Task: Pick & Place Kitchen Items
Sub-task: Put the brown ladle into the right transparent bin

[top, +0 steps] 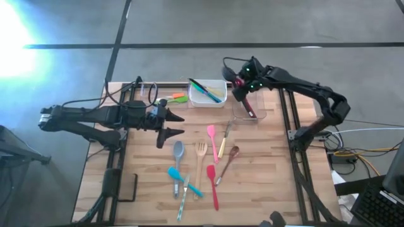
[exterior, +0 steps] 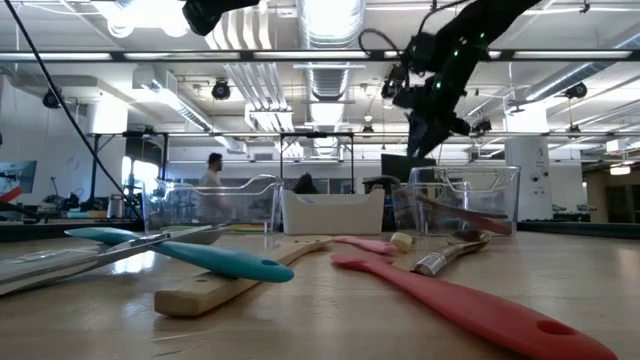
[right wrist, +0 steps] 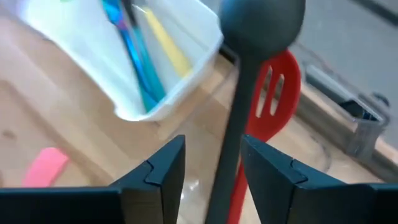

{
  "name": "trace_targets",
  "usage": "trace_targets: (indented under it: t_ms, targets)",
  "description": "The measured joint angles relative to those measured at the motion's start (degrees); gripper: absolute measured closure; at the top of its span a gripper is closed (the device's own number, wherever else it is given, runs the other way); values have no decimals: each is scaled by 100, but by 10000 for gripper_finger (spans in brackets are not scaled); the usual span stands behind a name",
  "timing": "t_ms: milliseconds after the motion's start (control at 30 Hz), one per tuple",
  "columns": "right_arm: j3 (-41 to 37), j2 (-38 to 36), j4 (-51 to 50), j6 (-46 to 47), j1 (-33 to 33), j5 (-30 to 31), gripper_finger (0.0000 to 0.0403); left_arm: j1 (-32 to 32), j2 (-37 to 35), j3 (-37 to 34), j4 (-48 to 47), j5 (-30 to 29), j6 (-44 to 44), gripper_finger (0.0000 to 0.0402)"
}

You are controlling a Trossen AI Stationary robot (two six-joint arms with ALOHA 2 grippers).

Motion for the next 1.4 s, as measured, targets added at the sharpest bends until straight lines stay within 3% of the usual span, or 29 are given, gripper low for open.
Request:
trace_targets:
  t_ms: [233,433,600,900,1400]
  targets:
    - [0,-842,13,-9,698,2,272,-8,-116,-66,-1024,-42,-276,165]
    - [0,-1348,8,73,1700,27,271,-19,-126,-726,-1134,-44,-748,165]
    - [-4,-1645,7,297,2734,386,274,-112,-182,-1283,-1078,-43,-1235,165]
    - [-7,-1783,-32,735,4348,1308,286,-273,-189,-1939,-809,-42,-1709,165]
    - [-34,-1766,1,1697,5860,1865,308,-298,-195,-2571,-817,169,-2297,165]
